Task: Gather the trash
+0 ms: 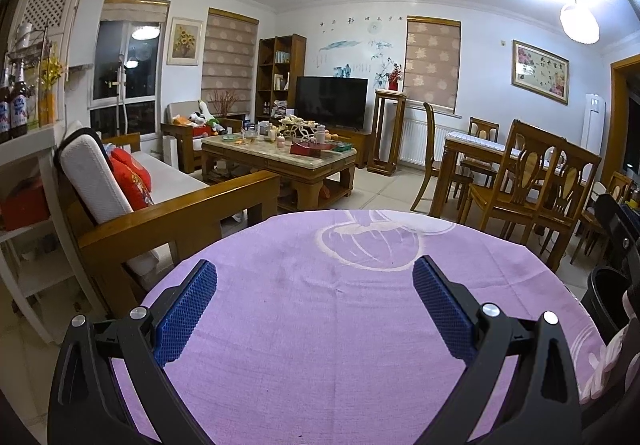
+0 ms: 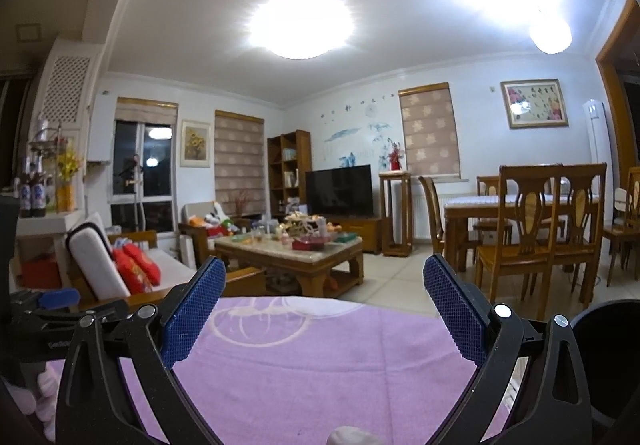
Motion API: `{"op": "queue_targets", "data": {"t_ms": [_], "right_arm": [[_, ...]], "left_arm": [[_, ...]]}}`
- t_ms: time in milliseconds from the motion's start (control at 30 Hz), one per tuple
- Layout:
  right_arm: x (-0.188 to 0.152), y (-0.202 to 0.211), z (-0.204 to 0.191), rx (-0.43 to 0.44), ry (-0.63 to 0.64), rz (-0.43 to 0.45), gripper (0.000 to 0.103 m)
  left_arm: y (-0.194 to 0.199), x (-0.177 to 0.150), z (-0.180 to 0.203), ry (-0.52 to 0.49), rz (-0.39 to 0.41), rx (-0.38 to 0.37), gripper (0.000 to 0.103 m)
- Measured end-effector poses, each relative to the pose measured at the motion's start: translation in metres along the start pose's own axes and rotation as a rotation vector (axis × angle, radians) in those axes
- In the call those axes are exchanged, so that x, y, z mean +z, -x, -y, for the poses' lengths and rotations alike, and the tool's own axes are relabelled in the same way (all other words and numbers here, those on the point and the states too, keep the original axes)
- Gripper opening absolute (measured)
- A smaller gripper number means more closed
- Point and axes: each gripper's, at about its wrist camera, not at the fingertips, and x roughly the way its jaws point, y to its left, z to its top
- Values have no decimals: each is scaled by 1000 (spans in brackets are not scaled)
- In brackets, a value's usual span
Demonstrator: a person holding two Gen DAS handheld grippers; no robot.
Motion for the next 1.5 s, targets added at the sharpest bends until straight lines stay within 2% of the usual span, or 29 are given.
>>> {"op": "queue_targets", "data": {"t_ms": [1500], "right_arm": [[1, 1, -3, -12, -18, 2, 98]], "left_arm": [[4, 1, 2, -5, 12, 5, 98]]}}
